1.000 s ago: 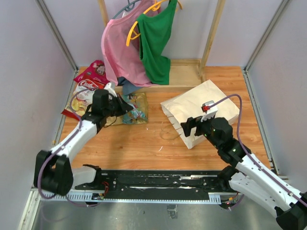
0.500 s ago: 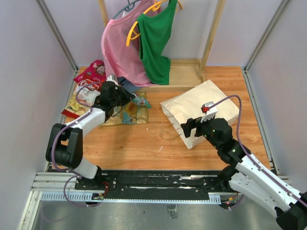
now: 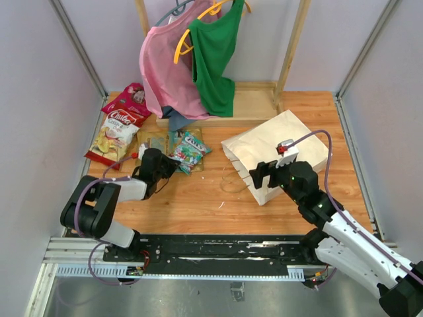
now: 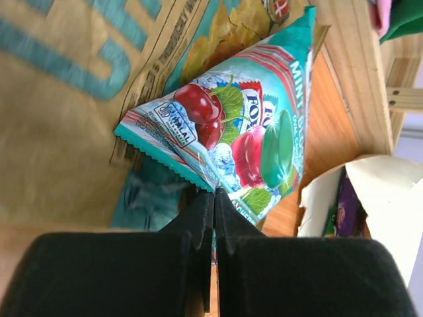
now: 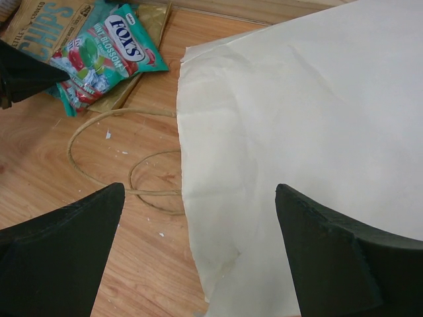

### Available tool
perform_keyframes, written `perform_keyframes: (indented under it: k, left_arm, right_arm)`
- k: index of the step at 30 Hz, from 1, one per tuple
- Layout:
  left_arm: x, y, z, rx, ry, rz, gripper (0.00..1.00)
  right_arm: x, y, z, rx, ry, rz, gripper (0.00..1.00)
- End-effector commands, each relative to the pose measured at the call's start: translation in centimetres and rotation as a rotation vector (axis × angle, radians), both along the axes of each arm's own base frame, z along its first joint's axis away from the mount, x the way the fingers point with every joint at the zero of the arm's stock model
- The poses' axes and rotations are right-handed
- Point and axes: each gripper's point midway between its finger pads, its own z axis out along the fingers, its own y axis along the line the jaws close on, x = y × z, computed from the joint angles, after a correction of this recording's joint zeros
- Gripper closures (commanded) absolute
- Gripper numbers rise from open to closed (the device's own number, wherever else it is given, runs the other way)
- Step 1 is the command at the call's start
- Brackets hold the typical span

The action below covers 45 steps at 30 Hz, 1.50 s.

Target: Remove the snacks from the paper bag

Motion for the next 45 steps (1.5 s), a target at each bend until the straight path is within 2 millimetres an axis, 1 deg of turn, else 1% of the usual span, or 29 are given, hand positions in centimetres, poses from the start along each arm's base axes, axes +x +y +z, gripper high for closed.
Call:
perform_keyframes:
  k: [1, 3, 5, 11, 12, 14, 15, 16, 17, 18, 19, 22, 25, 28, 31, 34, 37, 40, 43, 45]
  left_arm:
    - [0.3, 0.8, 3.3, -0.05, -0.152, 0.175, 0.99]
    - [0.1, 0.7, 3.3, -0.074, -0.164, 0.183, 0.99]
    - [0.4, 0.6, 3.4, -0.088, -0.169, 0.192, 0.99]
    - [2.3, 0.2, 4.5, -0.064, -0.196, 0.19, 0.99]
    - [2.6, 0.0, 4.7, -0.054, -0.197, 0.177, 0.99]
    - [2.9, -1.1, 5.0, -0.018, -0.208, 0.089, 0.92]
    - [2.7, -1.7, 5.3, -0.014, -0.227, 0.047, 0.83]
    - [2.7, -2.2, 6.0, -0.03, -0.262, 0.02, 0.57]
    - [2.0, -2.2, 6.0, -0.045, -0.287, 0.002, 0.28]
    - [1.8, -2.4, 6.5, -0.058, -0.319, -0.011, 0.08]
    - [1.7, -2.5, 6.7, -0.052, -0.326, -0.023, 0.01]
    - [1.4, -2.7, 6.5, -0.005, -0.296, -0.062, 0.0]
    - [0.6, -3.0, 7.3, 0.032, -0.304, -0.125, 0.0]
    - [-0.6, -4.5, 8.6, 0.058, -0.337, -0.267, 0.0]
    - [-2.8, -6.2, 9.3, 0.056, -0.361, -0.423, 0.0]
    - [-5.2, -7.0, 9.5, 0.045, -0.375, -0.503, 0.0]
    - [-6.9, -7.3, 9.4, 0.042, -0.378, -0.537, 0.0]
    - [-7.9, -7.7, 9.7, 0.045, -0.398, -0.575, 0.0]
    - [-8.4, -9.0, 9.8, 0.056, -0.4, -0.644, 0.0]
    - [-8.7, -10.0, 9.1, 0.067, -0.378, -0.69, 0.0]
  right_arm:
    - [0.4, -0.1, -0.2, 0.007, -0.005, -0.008, 0.02]
    - [0.4, 0.0, -0.3, 0.006, -0.004, -0.007, 0.02]
    - [0.4, 0.0, -0.3, 0.007, -0.004, -0.007, 0.02]
    - [0.5, -0.1, -0.3, 0.005, -0.004, -0.013, 0.02]
    - [0.5, -0.2, -0.3, 0.003, -0.003, -0.014, 0.02]
    - [0.5, -0.3, -0.4, -0.004, -0.006, -0.02, 0.02]
    - [0.5, -0.4, -0.3, -0.004, -0.009, -0.022, 0.02]
    - [0.5, -0.5, -0.4, -0.009, -0.007, -0.023, 0.02]
    - [0.5, -0.5, -0.4, -0.01, -0.009, -0.023, 0.02]
    - [0.5, -0.5, -0.4, -0.008, -0.009, -0.023, 0.02]
    - [0.5, -0.5, -0.3, -0.008, -0.01, -0.022, 0.02]
    - [0.5, -0.5, -0.4, -0.01, -0.007, -0.022, 0.02]
    - [0.5, -0.5, -0.5, -0.011, -0.007, -0.023, 0.02]
    - [0.6, -0.5, -0.7, -0.015, -0.001, -0.025, 0.02]
    - [0.7, -0.5, -0.7, -0.016, 0.001, -0.026, 0.02]
    - [0.7, -0.5, -0.7, -0.013, -0.002, -0.029, 0.02]
    - [0.8, -0.7, -0.8, -0.015, -0.002, -0.042, 0.02]
    - [1.0, -0.4, -0.9, -0.01, 0.014, -0.042, 0.02]
    - [0.9, 0.3, -1.0, -0.009, 0.043, -0.017, 0.02]
    - [0.9, 0.4, -0.9, -0.002, 0.049, -0.016, 0.02]
